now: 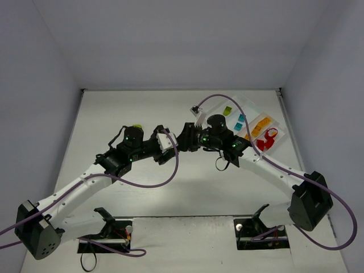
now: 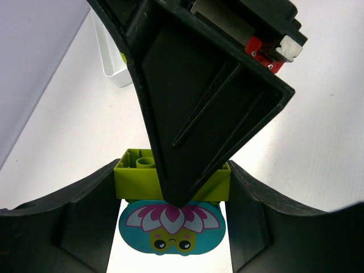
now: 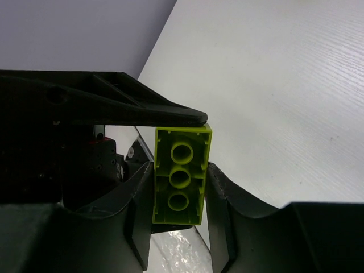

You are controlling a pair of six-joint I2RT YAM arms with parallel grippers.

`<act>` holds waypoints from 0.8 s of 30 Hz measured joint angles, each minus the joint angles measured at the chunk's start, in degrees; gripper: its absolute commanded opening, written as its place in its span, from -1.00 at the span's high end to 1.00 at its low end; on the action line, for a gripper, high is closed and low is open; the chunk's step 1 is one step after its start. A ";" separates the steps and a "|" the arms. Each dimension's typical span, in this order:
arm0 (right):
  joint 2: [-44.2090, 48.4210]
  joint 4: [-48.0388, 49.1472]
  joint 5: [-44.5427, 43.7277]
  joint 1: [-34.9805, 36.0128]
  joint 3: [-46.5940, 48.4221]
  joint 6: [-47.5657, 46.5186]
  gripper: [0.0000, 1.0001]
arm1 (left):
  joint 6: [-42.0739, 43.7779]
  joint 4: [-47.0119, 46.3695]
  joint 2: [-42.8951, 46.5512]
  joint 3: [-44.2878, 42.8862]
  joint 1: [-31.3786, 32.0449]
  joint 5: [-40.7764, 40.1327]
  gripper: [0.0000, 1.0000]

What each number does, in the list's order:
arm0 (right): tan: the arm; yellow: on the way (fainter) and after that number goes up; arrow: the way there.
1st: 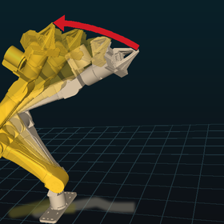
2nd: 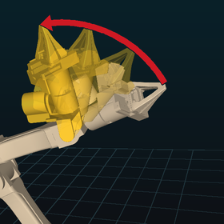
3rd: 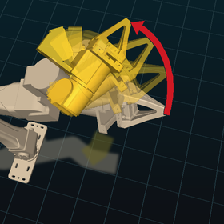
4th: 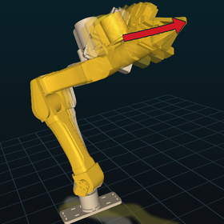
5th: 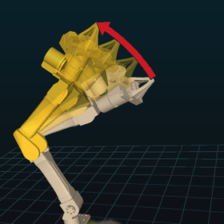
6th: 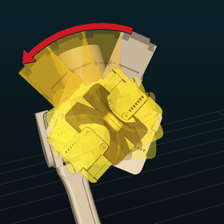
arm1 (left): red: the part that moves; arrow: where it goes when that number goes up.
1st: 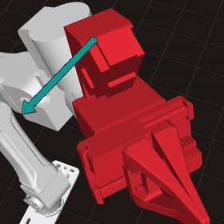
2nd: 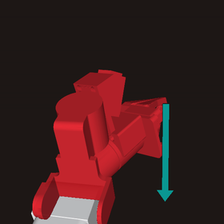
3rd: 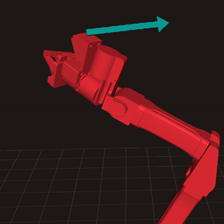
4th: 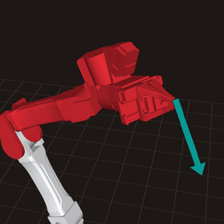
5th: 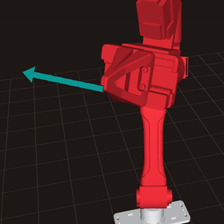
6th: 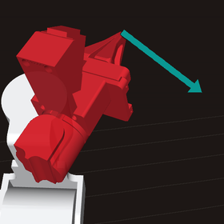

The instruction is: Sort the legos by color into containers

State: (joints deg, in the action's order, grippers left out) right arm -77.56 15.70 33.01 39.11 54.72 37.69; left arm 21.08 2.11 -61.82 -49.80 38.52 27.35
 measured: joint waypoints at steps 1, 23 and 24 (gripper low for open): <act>0.00 -0.07 -0.42 0.02 0.00 0.46 0.63 | 0.26 -0.07 -0.02 0.00 0.00 -0.11 0.80; 4.61 -5.68 -2.25 -6.84 0.02 -2.82 1.00 | 1.70 2.14 -0.74 0.00 0.07 0.26 -0.60; 4.61 -5.77 -1.90 -6.84 0.02 -2.86 1.00 | 1.77 2.14 -0.74 0.00 0.07 0.31 -0.59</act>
State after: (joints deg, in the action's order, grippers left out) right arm -72.95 9.93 31.11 32.27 54.74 34.83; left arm 22.85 4.25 -62.57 -49.80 38.59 27.66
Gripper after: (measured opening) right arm 0.337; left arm 0.798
